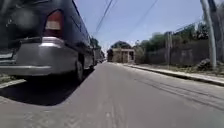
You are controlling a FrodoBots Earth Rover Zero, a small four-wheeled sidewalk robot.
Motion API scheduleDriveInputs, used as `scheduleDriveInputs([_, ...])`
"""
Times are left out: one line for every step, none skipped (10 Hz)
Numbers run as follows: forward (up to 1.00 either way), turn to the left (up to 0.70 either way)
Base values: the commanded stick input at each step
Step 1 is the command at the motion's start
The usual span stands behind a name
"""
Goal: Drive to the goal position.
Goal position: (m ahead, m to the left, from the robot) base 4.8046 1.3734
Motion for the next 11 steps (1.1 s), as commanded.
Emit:
scheduleDriveInputs([1.0, 0.0])
scheduleDriveInputs([1.0, 0.0])
scheduleDriveInputs([1.0, 0.0])
scheduleDriveInputs([1.0, 0.0])
scheduleDriveInputs([1.0, 0.0])
scheduleDriveInputs([1.0, 0.0])
scheduleDriveInputs([1.0, 0.0])
scheduleDriveInputs([1.0, -0.4])
scheduleDriveInputs([1.0, -0.26])
scheduleDriveInputs([1.0, 0.0])
scheduleDriveInputs([1.0, 0.0])
